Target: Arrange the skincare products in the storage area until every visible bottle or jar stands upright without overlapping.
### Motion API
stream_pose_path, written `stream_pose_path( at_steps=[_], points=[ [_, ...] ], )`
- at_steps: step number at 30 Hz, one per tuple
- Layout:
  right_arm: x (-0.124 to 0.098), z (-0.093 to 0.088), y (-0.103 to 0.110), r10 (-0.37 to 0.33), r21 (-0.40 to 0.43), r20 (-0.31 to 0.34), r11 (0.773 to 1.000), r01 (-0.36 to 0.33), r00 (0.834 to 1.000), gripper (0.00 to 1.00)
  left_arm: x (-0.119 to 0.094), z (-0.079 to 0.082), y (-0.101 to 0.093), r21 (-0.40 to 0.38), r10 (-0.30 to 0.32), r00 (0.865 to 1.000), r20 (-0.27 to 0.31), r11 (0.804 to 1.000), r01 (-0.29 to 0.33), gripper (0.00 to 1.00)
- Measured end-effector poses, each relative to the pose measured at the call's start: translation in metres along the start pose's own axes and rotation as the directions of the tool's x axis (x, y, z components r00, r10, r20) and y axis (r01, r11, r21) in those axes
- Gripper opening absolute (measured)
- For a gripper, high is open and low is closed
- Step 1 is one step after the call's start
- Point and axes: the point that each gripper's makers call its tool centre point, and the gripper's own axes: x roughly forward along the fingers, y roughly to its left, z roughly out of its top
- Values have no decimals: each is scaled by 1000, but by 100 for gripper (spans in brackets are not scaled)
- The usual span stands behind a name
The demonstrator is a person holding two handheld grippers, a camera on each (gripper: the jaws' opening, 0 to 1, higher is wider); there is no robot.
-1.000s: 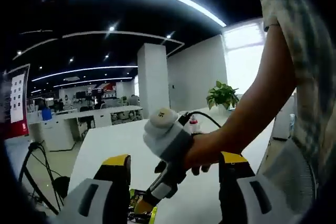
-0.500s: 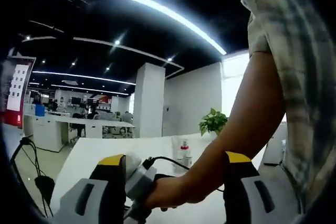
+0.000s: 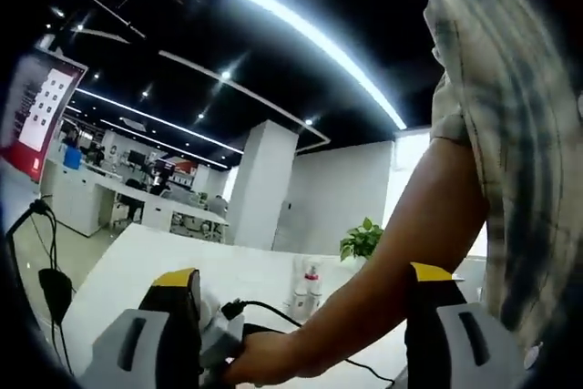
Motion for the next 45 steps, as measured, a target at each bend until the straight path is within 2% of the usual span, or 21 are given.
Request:
stream_pose_path(
  at_steps=[1,2,3,5,7,10,11,12,13,15,20,22,24,29,32,35,37,39,41,43,45],
  points=[
    [-1,4,3,16,-22,16,1000,-15,1000,91,1,-1,2,-1,6,1000,-8,1000,-6,97],
    [-2,7,0,16,-29,27,999,-16,1000,77,1,-4,4,-16,12,1000,-18,1000,-13,97],
    [-4,9,-2,14,-21,35,1000,-14,999,72,0,-5,5,-20,17,1000,-24,1000,-18,98],
    [0,6,-2,18,-25,22,1000,-18,1000,70,0,-6,5,-24,18,999,-29,1000,-19,98],
    [-2,6,-5,16,-17,24,1000,-15,1000,64,0,-7,4,-25,13,999,-34,1000,-14,97],
    [-3,5,1,49,-90,26,995,-47,998,55,0,-9,4,-23,14,999,-43,1000,-15,97],
    [-8,4,-2,43,-61,13,997,-42,999,36,0,-10,4,-24,15,999,-46,1000,-16,98],
    [-10,1,-1,55,-105,3,993,-54,998,31,0,-10,4,-25,16,999,-46,1000,-17,98],
    [-10,2,-1,48,-93,12,995,-47,999,28,-1,-10,6,-22,23,999,-47,999,-24,99],
    [-11,0,2,61,-103,-1,993,-60,998,16,-1,-12,8,-23,32,998,-57,999,-34,99],
    [-12,0,2,79,-104,-15,991,-80,997,8,-3,-12,11,-22,47,997,-63,999,-48,98],
    [-15,-3,2,92,-77,-24,993,-94,995,6,-3,-13,12,-14,56,996,-67,998,-57,97],
    [-17,-5,5,130,-48,-1,990,-130,992,4,-4,-13,15,-10,67,995,-69,998,-68,97],
    [-33,-16,0,113,35,58,993,-115,992,2,-4,-16,16,-3,75,994,-84,997,-76,94],
    [-50,-21,-5,97,94,104,990,-107,990,2,-4,-18,17,-3,84,992,-96,996,-85,91],
    [-76,-22,-11,77,184,187,977,-112,979,2,-7,-16,25,2,121,988,-95,993,-121,85],
    [-97,-20,-13,64,176,238,978,-108,969,2,-9,-14,30,6,145,986,-85,989,-145,83],
    [-115,-21,-13,52,173,262,980,-100,964,2,-9,-13,29,1,143,986,-81,990,-144,82],
    [-133,-18,-14,29,173,305,981,-85,952,2,-7,-16,24,-4,125,988,-96,992,-126,79],
    [-155,-14,-12,9,218,370,971,-96,929,2,-4,-20,20,-43,111,987,-115,992,-116,75],
    [-173,-17,-14,-35,255,407,964,-76,913,3,-2,-21,17,-42,99,987,-125,994,-105,70]
  ],
)
